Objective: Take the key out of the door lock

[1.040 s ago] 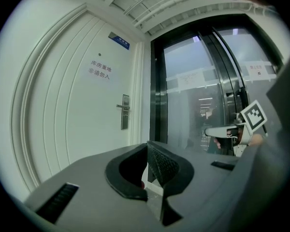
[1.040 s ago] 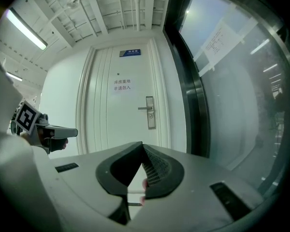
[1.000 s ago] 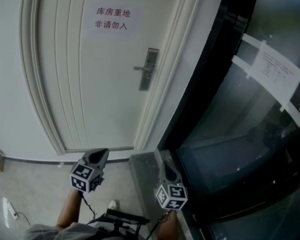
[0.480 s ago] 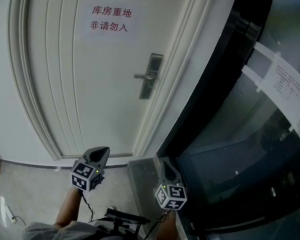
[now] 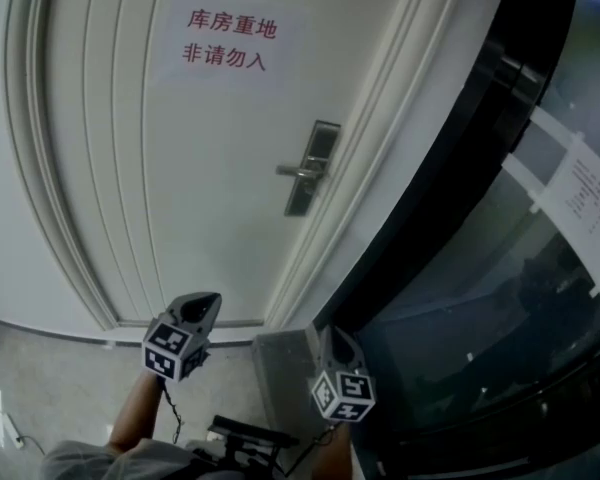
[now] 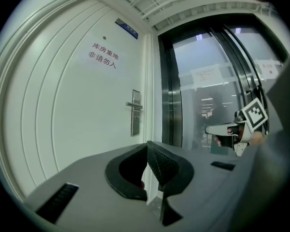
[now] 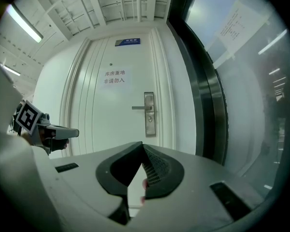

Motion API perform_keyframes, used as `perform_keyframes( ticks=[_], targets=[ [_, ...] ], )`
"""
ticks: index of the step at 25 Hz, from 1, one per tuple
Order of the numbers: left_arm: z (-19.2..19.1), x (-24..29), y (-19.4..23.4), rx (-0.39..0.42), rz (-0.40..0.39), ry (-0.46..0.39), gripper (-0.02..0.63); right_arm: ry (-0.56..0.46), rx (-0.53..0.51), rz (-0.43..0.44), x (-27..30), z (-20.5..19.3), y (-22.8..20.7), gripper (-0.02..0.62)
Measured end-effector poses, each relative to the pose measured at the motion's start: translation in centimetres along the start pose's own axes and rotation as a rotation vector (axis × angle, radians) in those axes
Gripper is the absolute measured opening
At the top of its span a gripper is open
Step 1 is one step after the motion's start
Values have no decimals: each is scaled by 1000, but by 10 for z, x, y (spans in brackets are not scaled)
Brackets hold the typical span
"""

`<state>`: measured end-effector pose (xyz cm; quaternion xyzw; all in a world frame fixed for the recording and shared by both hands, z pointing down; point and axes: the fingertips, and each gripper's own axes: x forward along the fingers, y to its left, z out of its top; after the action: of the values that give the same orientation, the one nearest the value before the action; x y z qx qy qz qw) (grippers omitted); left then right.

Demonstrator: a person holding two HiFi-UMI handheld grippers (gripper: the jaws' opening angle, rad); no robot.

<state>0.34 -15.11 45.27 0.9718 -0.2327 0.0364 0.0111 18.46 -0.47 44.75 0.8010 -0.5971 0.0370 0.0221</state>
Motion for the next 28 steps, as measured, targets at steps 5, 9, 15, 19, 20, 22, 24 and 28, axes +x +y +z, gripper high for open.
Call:
perform_keyframes(
  ticks=[5, 9, 15, 19, 20, 22, 24, 28],
  targets=[
    [-2, 17, 23, 3, 14, 4, 5, -4, 2, 0, 26, 2, 1, 2],
    [-1, 29, 32, 4, 13, 7, 5, -1, -2, -3, 41, 3, -3, 2],
    [0, 44, 45, 1, 22, 7, 5, 1, -4, 1, 62, 7, -8, 2],
    [2, 61, 54, -4, 29, 4, 5, 1, -11, 3, 82, 10, -16, 2],
    [3, 66, 57, -6, 32, 2, 5, 0, -14, 4, 87, 11, -19, 2],
    [5, 78, 63, -8, 42, -3, 5, -1, -18, 9, 100, 14, -25, 2],
    [7, 91, 69, -11, 51, -9, 5, -5, -25, 16, 113, 18, -32, 2],
    [10, 117, 79, -17, 68, -8, 5, -4, -36, 34, 140, 22, -46, 2]
  ],
)
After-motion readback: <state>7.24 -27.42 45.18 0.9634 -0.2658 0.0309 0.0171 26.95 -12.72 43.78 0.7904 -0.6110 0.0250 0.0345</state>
